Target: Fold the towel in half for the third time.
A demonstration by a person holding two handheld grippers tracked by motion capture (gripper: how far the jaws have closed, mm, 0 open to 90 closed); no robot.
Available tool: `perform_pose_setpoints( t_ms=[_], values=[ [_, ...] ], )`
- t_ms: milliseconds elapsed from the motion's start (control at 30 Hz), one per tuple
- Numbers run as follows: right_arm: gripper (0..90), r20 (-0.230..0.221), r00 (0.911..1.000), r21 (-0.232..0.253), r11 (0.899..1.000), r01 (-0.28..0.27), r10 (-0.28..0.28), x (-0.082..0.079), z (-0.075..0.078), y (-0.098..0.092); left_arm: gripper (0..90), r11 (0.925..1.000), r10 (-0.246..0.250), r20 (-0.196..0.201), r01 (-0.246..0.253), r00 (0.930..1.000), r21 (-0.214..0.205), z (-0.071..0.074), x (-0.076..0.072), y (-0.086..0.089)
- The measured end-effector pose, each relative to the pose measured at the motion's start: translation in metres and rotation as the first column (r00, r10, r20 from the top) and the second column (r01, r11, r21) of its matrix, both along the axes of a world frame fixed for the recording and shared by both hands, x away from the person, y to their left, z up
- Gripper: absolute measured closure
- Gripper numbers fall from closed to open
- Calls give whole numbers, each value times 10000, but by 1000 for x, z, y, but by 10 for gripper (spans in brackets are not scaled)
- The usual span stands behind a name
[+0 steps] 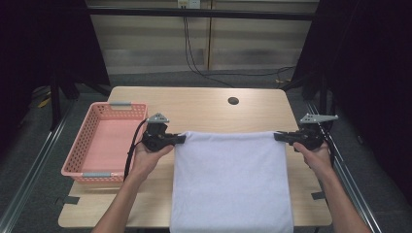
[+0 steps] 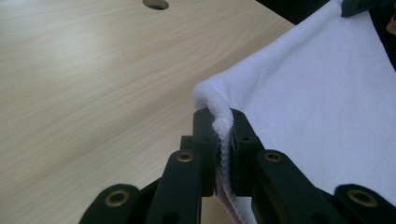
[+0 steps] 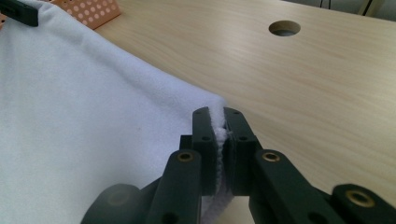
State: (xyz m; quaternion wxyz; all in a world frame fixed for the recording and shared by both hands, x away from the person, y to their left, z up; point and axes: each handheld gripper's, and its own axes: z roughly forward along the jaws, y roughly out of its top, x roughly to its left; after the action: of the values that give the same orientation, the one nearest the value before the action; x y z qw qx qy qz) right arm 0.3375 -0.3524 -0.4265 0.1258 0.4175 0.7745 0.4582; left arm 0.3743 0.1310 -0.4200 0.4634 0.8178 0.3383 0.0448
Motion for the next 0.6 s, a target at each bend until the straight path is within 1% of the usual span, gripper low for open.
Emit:
perform_pose_setpoints(
  t_ms=[100, 133, 167, 200, 233, 267, 300, 333, 400, 500, 600],
  values=[
    [852, 125, 9999, 4, 10000, 76, -76, 5, 5, -2, 841, 9999, 101, 82, -101, 9999, 66, 5, 7, 0],
    [852, 234, 9996, 169, 9997, 154, -158, 9, 8, -4, 841, 9999, 130, 163, -132, 9998, 111, 7, 8, -1],
    [853, 255, 9994, 222, 9995, 225, -231, 11, 9, -5, 841, 9998, 194, 227, -192, 9996, -72, 10, 13, -3],
    [853, 255, 9994, 222, 9995, 225, -231, 11, 9, -5, 841, 9998, 194, 227, -192, 9996, -72, 10, 13, -3],
    [854, 263, 9991, 276, 9991, 329, -336, 17, 10, -7, 841, 9998, 196, 306, -198, 9993, 49, 13, 19, -5],
    [854, 263, 9991, 276, 9991, 329, -336, 17, 10, -7, 841, 9998, 196, 306, -198, 9993, 49, 13, 19, -5],
    [854, 238, 9986, 239, 9987, 456, -462, 23, 12, -7, 841, 9996, 274, 379, -274, 9989, 13, 15, 26, -7],
    [854, 238, 9986, 239, 9987, 456, -462, 23, 12, -7, 841, 9996, 274, 379, -274, 9989, 13, 15, 26, -7],
    [855, 291, 9981, 253, 9982, 538, -545, 29, 14, -8, 841, 9993, 366, 406, -364, 9985, -55, 15, 33, -8],
    [855, 343, 9969, 137, 9975, 700, -704, 39, 19, -8, 841, 9984, 567, 522, -562, 9970, -104, 15, 43, -9],
    [856, 470, 9952, 85, 9963, 858, -861, 49, 27, -7, 841, 9977, 666, 690, -655, 9954, -188, 22, 51, -11]
  ],
)
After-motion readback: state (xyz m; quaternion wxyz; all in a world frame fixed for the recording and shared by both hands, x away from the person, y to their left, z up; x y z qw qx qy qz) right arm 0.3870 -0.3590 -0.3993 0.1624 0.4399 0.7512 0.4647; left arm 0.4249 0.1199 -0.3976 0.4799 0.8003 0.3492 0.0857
